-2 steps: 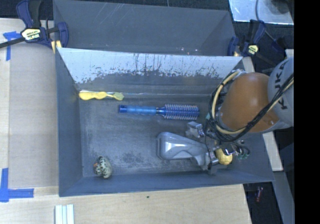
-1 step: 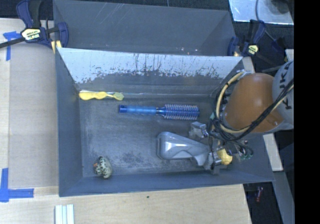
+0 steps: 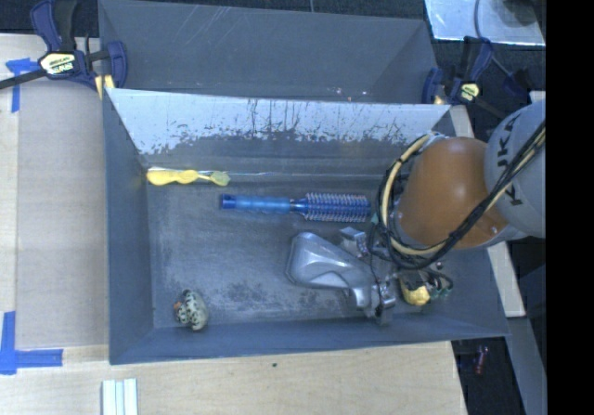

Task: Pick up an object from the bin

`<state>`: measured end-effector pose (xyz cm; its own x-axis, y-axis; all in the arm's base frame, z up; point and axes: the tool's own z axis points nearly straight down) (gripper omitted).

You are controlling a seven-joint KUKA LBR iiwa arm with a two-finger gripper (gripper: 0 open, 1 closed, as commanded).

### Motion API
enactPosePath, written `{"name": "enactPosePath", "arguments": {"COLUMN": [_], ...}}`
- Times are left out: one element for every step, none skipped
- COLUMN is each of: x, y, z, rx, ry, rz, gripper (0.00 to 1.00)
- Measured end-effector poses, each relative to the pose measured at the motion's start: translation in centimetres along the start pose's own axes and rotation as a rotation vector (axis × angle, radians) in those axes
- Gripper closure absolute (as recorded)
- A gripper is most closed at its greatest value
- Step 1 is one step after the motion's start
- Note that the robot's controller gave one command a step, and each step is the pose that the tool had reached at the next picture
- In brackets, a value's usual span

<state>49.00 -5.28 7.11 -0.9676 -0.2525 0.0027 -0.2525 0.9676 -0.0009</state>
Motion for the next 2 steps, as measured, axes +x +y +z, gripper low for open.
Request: {"name": "enactPosePath", "arguments": {"x": [-0.5,-4.4], "y": [1.8,0.3], "z": [0.0,0.1], "rx": [0.001,0.001], "ry": [0.0,0.003], "rz": [0.001,-0.01], "gripper": [0.0,0.0]}}
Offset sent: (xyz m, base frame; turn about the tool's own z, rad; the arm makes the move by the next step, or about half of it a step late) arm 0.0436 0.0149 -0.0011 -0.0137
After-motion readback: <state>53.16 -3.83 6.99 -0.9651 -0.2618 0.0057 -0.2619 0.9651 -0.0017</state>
